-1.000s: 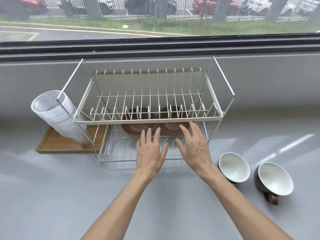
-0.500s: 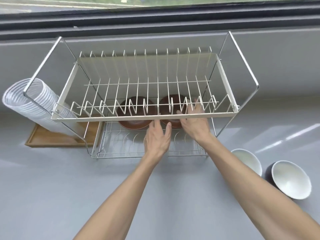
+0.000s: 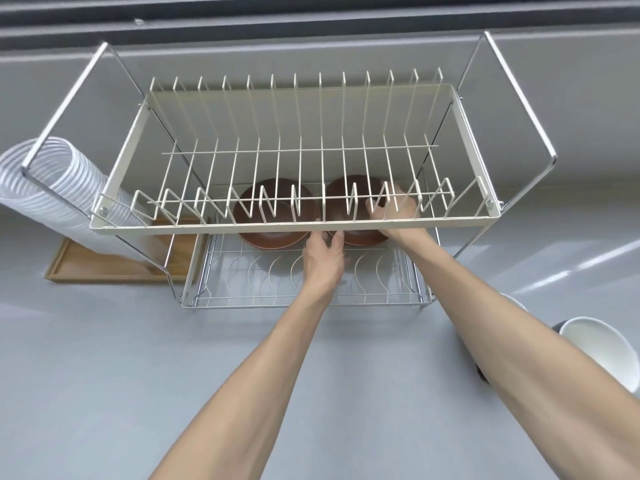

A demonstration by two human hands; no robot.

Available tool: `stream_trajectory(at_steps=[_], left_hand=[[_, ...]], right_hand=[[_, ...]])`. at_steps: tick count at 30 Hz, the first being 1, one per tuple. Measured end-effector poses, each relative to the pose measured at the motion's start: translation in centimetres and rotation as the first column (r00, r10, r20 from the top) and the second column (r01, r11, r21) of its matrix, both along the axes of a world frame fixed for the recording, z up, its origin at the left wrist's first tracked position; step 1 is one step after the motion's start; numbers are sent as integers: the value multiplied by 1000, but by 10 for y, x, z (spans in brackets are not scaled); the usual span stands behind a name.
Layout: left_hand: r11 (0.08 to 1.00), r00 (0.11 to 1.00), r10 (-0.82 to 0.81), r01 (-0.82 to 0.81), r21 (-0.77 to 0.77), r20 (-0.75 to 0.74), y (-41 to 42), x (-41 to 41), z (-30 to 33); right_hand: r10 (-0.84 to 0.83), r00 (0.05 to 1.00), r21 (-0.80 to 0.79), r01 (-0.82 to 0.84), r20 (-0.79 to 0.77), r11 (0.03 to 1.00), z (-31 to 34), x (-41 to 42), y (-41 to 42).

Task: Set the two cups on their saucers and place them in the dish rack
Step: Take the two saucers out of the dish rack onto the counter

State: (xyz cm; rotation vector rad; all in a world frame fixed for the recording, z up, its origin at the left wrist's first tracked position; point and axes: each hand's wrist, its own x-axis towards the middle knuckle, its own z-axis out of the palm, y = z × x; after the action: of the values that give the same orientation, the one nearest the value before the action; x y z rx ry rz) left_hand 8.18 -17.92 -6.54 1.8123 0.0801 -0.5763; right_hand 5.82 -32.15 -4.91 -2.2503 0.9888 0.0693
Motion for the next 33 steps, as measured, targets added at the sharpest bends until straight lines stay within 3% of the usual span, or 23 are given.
stream_trajectory(at_steps=[2, 3, 5, 7, 12, 18, 25, 33], left_hand=[[1000, 999, 26, -26, 6, -26, -2, -1, 2], [1000, 999, 29, -29, 7, -24, -2, -1, 1], [1000, 1000, 22, -22, 4, -10, -1, -1, 2], [1000, 1000, 13, -13, -15, 2, 1, -3, 2], [995, 999, 36, -37, -89, -18, 8, -12, 2], [991, 996, 86, -86, -102, -7, 17, -26, 3], [966, 978, 210, -208, -154, -9, 29, -38, 6], [957, 981, 188, -193, -218, -44, 67, -59, 5]], right_hand=[[82, 990, -17, -85, -117, 996, 4, -3, 1], [57, 993, -18, -59, -107, 998, 1, -4, 0], [-93, 994, 52, 90, 53, 995, 1, -2, 2], [-79, 992, 60, 73, 94, 996, 5, 0, 7], [-94, 990, 54, 89, 102, 995, -12, -3, 2], [-117, 978, 74, 106, 175, 992, 14, -27, 27], [-131, 983, 93, 119, 131, 988, 18, -51, 49], [-147, 960, 141, 116, 237, 983, 22, -84, 76]])
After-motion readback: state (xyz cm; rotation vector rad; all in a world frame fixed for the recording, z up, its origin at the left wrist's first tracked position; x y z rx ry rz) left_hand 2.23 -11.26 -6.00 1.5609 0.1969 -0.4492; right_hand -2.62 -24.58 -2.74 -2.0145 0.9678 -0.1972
